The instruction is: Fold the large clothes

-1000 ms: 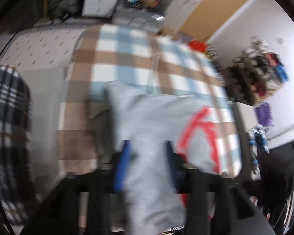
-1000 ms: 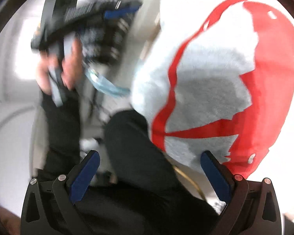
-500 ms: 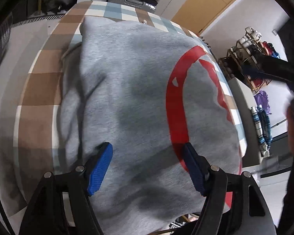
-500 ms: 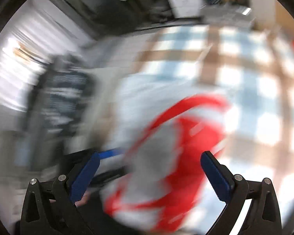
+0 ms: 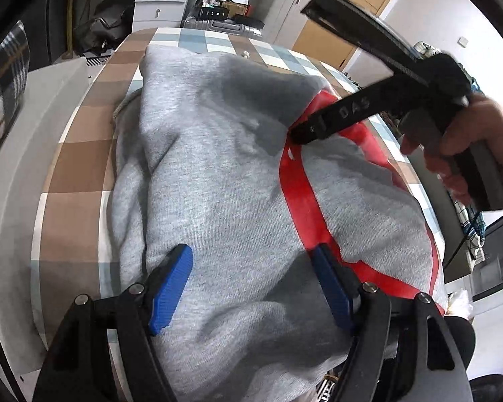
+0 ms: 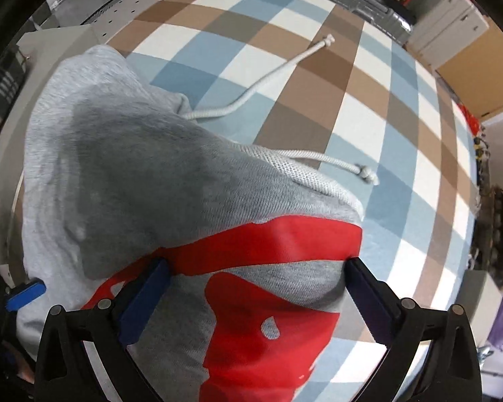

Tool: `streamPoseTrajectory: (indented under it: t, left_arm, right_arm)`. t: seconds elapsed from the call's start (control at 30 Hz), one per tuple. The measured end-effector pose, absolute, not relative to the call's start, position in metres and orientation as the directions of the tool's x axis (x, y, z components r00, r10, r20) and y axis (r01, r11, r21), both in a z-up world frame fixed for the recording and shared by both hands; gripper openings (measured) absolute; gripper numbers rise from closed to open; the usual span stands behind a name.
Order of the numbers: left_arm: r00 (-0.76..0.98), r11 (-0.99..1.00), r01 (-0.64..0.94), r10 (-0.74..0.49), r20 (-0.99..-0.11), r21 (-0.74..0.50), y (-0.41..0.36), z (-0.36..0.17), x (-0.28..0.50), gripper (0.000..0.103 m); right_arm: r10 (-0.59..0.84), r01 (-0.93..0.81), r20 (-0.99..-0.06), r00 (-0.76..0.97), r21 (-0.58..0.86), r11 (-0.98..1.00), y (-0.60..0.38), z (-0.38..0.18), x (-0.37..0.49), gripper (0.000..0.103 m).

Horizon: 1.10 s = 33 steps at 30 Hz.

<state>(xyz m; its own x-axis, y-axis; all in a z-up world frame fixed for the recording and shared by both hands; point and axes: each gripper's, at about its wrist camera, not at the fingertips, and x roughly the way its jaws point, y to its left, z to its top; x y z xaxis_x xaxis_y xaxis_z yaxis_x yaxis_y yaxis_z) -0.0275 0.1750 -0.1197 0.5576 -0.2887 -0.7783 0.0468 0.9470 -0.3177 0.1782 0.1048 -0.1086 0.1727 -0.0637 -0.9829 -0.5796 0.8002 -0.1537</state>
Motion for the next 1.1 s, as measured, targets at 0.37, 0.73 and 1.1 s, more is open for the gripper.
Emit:
streamPoseTrajectory:
  t: [0.37, 0.73, 1.1]
  left_arm:
    - [0.569, 0.954, 0.056, -0.272, -0.776, -0.293, 0.169, -0.123, -0.042, 0.071]
    - [0.567, 0.964, 0.043, -0.239, -0.788, -0.262, 0.167, -0.124, -0.045, 0.071]
    - [0.556, 0.954, 0.039, -0.268, -0.787, -0.298, 0.179, -0.123, -0.048, 0.070]
  right_arm:
    - [0.215, -0.559, -0.950, 0.225, 0.055, 0.828, 0.072, -0.045, 0.139, 0.103]
    - [0.069, -0.776, -0.969, 0.239, -0.148, 0.614, 0.081, -0.055, 0.002, 0.103]
    - [-0.069, -0.757, -0.967, 0.246, -0.236, 0.610, 0.087, -0.096, -0.003, 0.103]
